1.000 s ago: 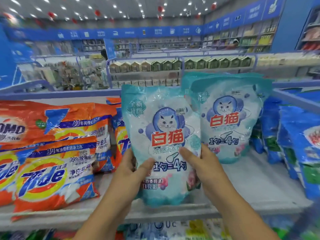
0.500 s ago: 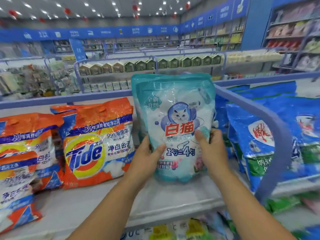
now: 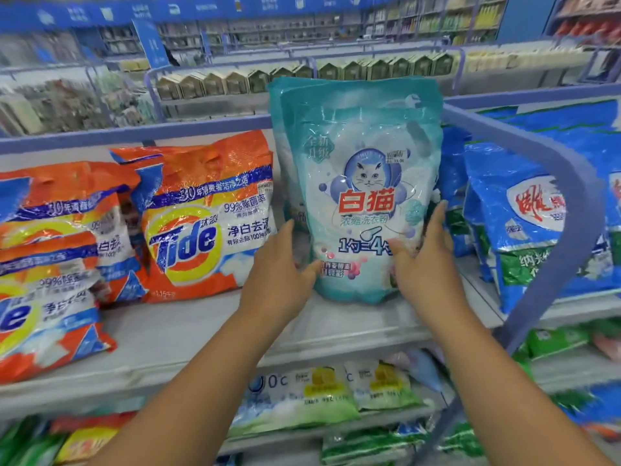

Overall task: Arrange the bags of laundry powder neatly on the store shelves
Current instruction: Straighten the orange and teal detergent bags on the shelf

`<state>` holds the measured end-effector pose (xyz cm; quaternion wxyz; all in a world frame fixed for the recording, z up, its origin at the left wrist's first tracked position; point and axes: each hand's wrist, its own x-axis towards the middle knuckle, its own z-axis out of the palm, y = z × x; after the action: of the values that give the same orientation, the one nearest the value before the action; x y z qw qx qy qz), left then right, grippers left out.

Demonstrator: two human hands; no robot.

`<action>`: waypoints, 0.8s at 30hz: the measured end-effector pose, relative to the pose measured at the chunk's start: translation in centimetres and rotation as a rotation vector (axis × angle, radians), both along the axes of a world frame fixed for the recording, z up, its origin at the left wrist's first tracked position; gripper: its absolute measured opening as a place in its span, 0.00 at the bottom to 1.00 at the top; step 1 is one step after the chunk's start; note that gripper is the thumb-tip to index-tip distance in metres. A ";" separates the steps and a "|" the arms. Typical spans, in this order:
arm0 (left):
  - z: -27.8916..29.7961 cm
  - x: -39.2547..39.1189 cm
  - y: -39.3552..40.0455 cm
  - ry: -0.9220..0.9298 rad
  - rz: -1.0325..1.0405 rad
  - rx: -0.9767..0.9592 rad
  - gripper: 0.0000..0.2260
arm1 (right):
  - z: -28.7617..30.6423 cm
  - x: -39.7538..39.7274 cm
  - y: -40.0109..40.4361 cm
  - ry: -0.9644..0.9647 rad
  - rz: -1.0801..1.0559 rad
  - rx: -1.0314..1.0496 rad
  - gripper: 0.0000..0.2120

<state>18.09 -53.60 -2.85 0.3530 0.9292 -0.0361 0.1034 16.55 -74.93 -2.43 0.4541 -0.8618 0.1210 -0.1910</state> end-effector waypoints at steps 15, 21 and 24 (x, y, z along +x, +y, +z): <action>-3.8 -14.7 18.1 -0.089 -0.082 0.380 0.26 | -4.9 -11.7 16.3 0.196 0.148 -0.573 0.32; -9.7 -22.8 27.3 -0.174 -0.070 0.270 0.24 | -8.4 -18.0 24.8 0.233 0.248 -0.611 0.35; -12.8 -25.6 31.1 -0.041 0.014 0.209 0.25 | -10.1 -19.8 28.3 0.353 0.360 -0.611 0.36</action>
<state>-7.48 -22.52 -15.66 0.2525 0.9589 -0.0473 0.1204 -3.24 -46.66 -12.57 0.1751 -0.9843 -0.0180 0.0157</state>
